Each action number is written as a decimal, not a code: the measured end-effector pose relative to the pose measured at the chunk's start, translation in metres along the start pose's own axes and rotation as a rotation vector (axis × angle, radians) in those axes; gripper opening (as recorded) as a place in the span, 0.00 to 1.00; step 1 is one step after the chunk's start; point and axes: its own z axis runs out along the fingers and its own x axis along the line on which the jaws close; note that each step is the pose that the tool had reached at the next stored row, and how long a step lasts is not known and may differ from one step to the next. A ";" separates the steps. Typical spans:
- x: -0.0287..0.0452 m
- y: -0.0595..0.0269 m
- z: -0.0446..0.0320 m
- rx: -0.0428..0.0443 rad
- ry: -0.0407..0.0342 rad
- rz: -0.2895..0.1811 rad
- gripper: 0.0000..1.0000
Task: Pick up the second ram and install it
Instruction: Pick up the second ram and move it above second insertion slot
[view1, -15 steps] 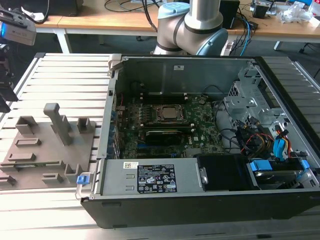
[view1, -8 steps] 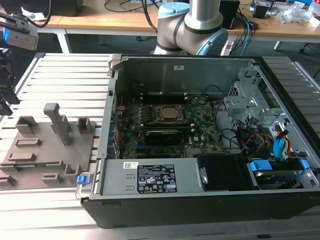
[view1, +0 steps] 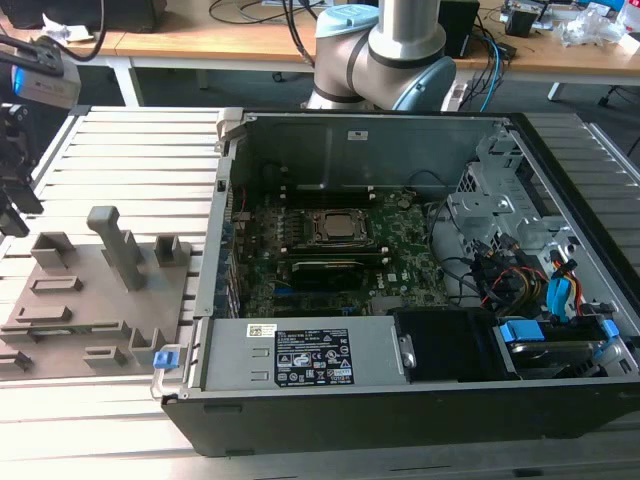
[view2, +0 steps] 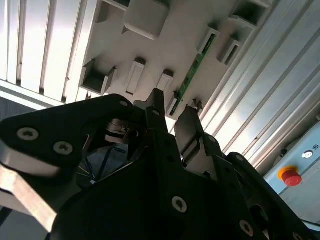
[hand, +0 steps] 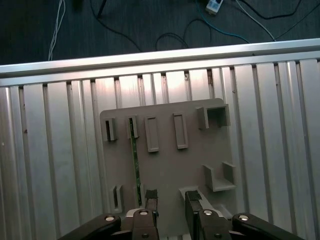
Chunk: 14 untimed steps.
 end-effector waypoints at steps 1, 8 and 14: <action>0.0000 0.0000 0.0005 -0.0001 0.0001 0.000 0.36; 0.0002 -0.0003 0.0066 -0.0001 0.0001 0.000 0.36; 0.0003 -0.0005 0.0136 0.0000 0.0000 0.000 0.36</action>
